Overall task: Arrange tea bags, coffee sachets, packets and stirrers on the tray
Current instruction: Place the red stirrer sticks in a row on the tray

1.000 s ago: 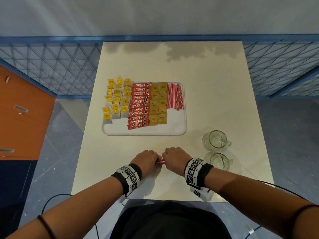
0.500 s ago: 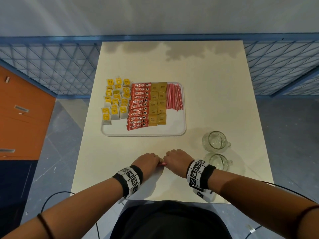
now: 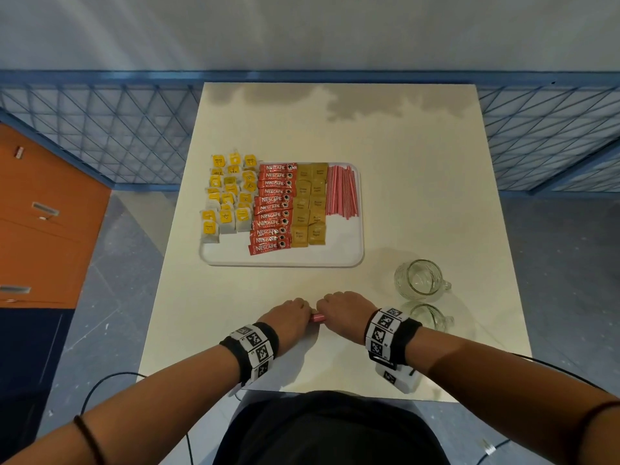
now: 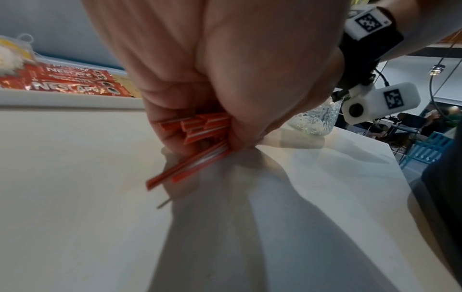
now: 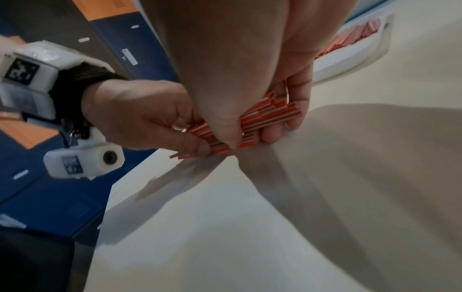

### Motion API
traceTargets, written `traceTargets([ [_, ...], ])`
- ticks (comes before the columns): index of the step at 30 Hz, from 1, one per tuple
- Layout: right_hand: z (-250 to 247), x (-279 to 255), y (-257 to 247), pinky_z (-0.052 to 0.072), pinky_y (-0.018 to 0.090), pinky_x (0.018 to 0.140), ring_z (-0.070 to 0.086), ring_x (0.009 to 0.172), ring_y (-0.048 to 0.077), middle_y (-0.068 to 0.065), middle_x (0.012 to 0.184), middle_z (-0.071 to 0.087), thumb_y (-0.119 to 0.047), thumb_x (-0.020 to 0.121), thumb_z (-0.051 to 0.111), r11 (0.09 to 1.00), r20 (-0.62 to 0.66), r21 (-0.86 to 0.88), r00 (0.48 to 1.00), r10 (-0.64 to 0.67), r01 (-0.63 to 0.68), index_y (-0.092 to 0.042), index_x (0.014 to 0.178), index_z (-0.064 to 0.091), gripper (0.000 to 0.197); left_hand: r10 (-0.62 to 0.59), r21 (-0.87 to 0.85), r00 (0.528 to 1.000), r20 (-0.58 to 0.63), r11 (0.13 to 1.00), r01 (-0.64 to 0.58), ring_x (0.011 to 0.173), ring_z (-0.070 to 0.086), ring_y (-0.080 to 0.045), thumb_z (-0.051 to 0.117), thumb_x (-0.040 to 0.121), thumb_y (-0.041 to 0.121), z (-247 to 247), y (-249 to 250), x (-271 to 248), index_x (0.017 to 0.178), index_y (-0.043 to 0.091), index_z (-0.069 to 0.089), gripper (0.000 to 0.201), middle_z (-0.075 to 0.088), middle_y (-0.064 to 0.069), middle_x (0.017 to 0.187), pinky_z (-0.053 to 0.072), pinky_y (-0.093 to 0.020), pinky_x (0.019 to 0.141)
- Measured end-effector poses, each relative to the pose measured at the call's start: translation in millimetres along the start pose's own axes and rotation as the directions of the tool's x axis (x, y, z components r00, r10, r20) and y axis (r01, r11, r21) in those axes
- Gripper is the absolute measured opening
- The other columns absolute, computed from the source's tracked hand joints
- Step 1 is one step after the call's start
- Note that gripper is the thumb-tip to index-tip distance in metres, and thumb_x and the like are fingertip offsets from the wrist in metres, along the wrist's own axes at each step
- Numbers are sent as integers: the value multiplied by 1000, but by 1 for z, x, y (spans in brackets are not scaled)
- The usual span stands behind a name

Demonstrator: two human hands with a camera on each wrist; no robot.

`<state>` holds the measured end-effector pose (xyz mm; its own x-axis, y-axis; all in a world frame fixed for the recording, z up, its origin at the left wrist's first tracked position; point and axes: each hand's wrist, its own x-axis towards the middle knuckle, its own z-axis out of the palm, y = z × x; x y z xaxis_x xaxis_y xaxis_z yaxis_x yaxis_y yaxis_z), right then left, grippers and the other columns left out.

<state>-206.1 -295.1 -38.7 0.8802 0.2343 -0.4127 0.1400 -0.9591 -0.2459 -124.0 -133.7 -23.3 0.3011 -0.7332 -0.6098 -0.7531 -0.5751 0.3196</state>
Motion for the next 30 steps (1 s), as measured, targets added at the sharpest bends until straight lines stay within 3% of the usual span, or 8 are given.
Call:
traceTargets([
  [2, -3, 2, 5, 37, 39, 65, 64, 85, 35, 12, 100, 63, -14, 102, 49, 993, 64, 110, 998, 28, -35, -9, 106, 62, 15, 23, -46, 1000, 2, 999, -23, 88, 54, -25, 39, 106, 27, -3, -1, -2, 114, 9, 52, 23, 52, -9, 109, 50, -39, 83],
  [4, -10, 1, 10, 42, 38, 70, 63, 88, 32, 9, 103, 61, -22, 106, 47, 965, 91, 256, 995, 43, -65, -12, 111, 64, 21, 23, -96, 1000, 13, 995, -21, 82, 52, -23, 42, 104, 24, -6, -3, -2, 114, 9, 50, 19, 51, -9, 108, 50, -39, 81],
  [8, -29, 3, 22, 47, 34, 81, 61, 94, 22, 3, 105, 67, -36, 101, 61, 880, 128, 466, 991, 31, -87, -16, 113, 71, 25, 5, -220, 996, 92, 975, 16, 76, 51, -18, 39, 106, 32, -13, -7, -1, 102, 21, 45, 12, 56, 0, 93, 45, -34, 75],
  [11, -47, 5, 32, 47, 27, 78, 63, 90, 14, -3, 100, 72, -34, 92, 74, 819, 97, 569, 995, 26, -77, -18, 108, 74, 22, 57, -294, 990, 125, 956, -17, 81, 52, -21, 33, 107, 31, -23, -11, -1, 102, 18, 45, 18, 57, -1, 93, 41, -33, 75],
  [18, -74, 5, 47, 53, 26, 93, 67, 100, 4, -10, 109, 72, -27, 94, 67, 638, 40, 762, 992, 118, -106, -26, 114, 74, 21, 71, -524, 997, 9, 850, -56, 71, 43, -7, 37, 109, 33, -39, -12, -5, 104, 12, 51, 26, 49, 9, 81, 34, -20, 62],
  [21, -80, 7, 51, 56, 33, 82, 70, 88, 17, -2, 94, 75, -44, 100, 58, 519, -45, 851, 972, 230, -83, -21, 101, 77, 30, 50, -683, 999, 1, 729, -36, 63, 42, -8, 41, 108, 36, -40, -13, -6, 97, 15, 49, 25, 47, 6, 77, 39, -24, 61],
  [24, -83, 8, 49, 45, 18, 65, 67, 83, 19, -10, 92, 68, -38, 109, 44, 440, -16, 887, 943, 333, -140, -18, 107, 73, 36, 58, -796, 998, -1, 604, -36, 56, 44, -9, 45, 103, 42, -43, -12, -7, 96, 14, 49, 29, 47, 2, 74, 41, -27, 56],
  [30, -73, 10, 28, 46, 28, 68, 59, 72, 12, 0, 82, 63, -38, 109, 38, 385, 4, 915, 957, 291, -121, -15, 100, 64, 36, 47, -861, 999, -24, 507, -44, 52, 44, -14, 49, 104, 36, -57, -1, -9, 102, 8, 58, 30, 47, -6, 72, 40, -27, 51],
])
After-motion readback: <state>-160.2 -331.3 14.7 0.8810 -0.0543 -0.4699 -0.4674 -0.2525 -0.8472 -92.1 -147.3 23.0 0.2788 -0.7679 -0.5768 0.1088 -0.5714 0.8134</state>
